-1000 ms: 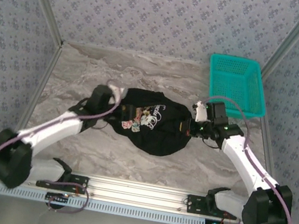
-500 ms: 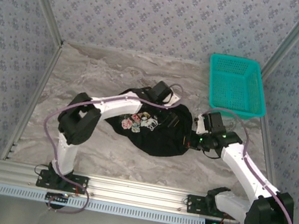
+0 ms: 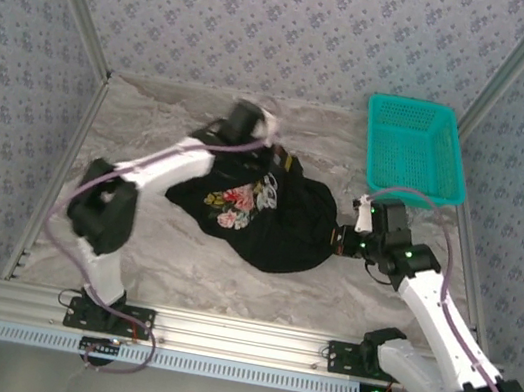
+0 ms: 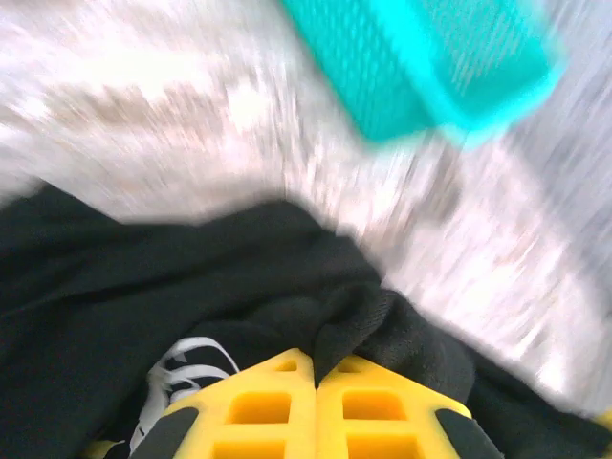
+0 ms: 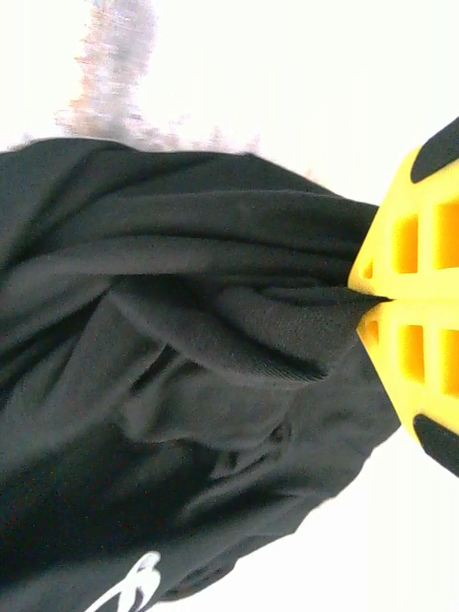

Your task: Fold the inside-out t-shirt

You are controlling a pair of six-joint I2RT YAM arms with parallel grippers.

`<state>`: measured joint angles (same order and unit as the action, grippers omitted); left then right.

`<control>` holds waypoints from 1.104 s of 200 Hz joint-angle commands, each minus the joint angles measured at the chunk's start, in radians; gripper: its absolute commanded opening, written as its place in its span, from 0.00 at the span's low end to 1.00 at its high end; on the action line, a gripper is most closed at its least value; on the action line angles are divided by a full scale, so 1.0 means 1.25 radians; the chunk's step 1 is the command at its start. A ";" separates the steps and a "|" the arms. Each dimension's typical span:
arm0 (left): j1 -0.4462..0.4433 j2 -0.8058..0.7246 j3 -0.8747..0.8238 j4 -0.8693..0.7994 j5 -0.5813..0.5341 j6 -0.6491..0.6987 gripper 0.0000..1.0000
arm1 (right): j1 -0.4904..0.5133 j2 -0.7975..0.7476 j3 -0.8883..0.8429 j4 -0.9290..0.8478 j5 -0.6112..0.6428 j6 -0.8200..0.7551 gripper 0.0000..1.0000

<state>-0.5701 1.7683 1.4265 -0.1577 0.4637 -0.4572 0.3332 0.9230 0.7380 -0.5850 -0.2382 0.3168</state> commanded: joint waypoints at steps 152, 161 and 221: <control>-0.032 -0.508 -0.654 0.062 0.119 0.104 0.40 | -0.089 -0.002 -0.057 0.028 0.033 0.055 0.00; -0.068 -0.517 -0.649 0.075 0.134 0.127 0.46 | -0.087 0.012 -0.057 0.019 0.038 0.055 0.00; -0.087 -0.354 -0.424 -0.019 -0.208 0.157 0.69 | -0.072 0.040 -0.058 0.030 0.062 0.068 0.00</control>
<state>-0.6750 1.2011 0.7300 -0.1089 0.4141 -0.3279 0.2329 0.9779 0.6628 -0.5278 -0.1856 0.3790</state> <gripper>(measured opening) 0.673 0.056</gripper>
